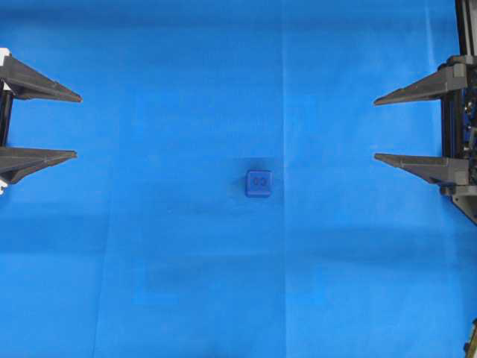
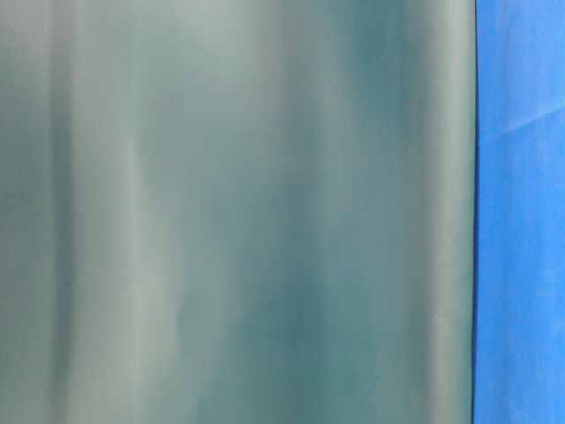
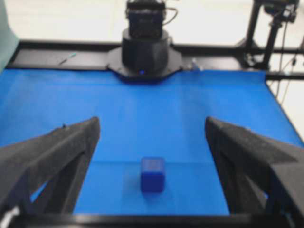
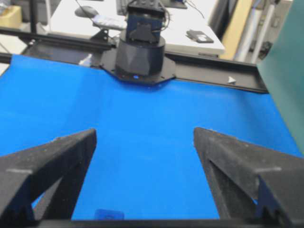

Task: Handover the blue block to the right arm after grasping it with the left arm, then place it in the designated position.
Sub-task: 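Move the left gripper open toward the blue cube, then position the open left gripper over the blue cube and descend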

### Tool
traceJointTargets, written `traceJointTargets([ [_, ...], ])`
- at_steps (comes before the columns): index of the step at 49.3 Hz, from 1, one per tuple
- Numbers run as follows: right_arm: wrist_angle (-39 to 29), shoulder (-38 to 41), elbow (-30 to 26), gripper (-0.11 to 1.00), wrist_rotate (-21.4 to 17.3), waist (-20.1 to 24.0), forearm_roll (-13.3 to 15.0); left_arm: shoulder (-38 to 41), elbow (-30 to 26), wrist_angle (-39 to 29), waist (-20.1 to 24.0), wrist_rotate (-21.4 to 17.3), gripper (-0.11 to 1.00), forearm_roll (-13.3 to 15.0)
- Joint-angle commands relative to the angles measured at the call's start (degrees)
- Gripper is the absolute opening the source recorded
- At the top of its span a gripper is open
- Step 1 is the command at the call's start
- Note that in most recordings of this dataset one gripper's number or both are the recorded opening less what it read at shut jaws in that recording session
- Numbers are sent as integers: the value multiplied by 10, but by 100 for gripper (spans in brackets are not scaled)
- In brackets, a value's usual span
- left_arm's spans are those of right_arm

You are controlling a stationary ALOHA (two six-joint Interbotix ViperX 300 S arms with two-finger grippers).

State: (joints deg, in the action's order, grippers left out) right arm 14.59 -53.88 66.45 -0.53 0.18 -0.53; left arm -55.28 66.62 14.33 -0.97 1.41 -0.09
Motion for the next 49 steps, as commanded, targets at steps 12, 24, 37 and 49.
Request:
traceJointTargets([
  [12,-5,2,-18,97,0,-1,-5,40,-20,33,1,3,93,-2],
  [24,-5,2,-19,97,0,-4,-4,163,-75,80,11,8,93,-2],
  [37,-5,1,-21,97,0,-4,-5,294,-174,98,11,7,93,-2],
  [49,-5,1,-22,97,0,-4,-5,408,-294,86,11,5,93,-2],
])
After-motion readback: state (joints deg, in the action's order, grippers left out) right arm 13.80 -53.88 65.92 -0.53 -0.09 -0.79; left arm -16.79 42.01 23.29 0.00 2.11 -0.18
